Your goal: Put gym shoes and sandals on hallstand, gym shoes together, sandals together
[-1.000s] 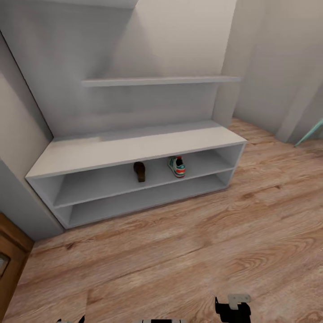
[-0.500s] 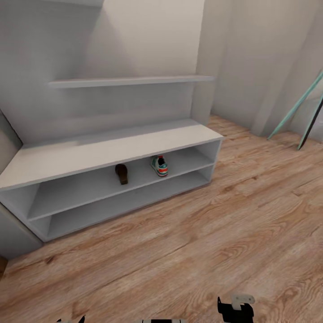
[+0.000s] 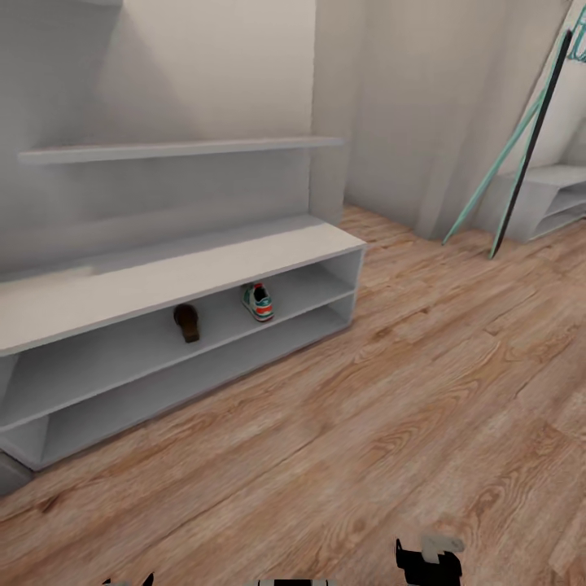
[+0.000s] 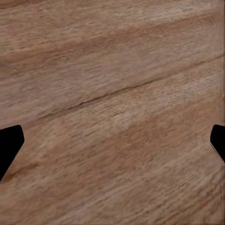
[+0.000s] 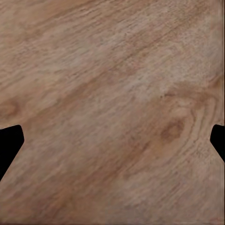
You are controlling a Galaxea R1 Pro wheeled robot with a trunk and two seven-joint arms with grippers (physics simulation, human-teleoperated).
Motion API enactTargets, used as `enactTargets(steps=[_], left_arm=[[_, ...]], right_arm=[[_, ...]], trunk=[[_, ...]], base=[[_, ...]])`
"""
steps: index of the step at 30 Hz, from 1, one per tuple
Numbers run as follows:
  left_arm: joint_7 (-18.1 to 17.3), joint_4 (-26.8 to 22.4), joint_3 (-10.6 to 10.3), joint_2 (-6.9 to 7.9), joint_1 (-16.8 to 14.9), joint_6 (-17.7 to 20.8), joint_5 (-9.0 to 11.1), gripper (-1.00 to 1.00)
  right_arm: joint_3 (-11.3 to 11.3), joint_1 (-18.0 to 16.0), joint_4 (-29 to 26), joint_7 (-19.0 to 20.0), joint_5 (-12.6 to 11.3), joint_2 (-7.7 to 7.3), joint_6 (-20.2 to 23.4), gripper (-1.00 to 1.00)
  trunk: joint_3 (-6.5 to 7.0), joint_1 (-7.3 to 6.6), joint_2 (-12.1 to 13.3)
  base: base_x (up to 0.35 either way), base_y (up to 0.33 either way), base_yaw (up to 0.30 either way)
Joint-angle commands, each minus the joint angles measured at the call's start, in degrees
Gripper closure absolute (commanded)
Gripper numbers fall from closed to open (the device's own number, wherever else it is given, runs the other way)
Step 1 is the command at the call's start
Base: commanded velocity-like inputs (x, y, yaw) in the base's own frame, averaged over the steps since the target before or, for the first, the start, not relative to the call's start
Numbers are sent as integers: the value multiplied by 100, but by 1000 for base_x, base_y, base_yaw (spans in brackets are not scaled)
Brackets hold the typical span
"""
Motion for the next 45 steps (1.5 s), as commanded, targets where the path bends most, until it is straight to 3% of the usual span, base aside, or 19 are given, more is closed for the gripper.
enactTargets(steps=[1, 45], left_arm=[[-36, 4, 48, -2, -4, -20, -39, -100], [-36, -5, 64, -1, -4, -29, 10, -100]], right_arm=[[-42, -5, 10, -22, 60, 2, -17, -100], [-40, 5, 13, -21, 58, 6, -20, -100]], trunk=[[-4, -1, -2], [-4, -1, -2]], base=[[0, 0, -267], [0, 0, -267]])
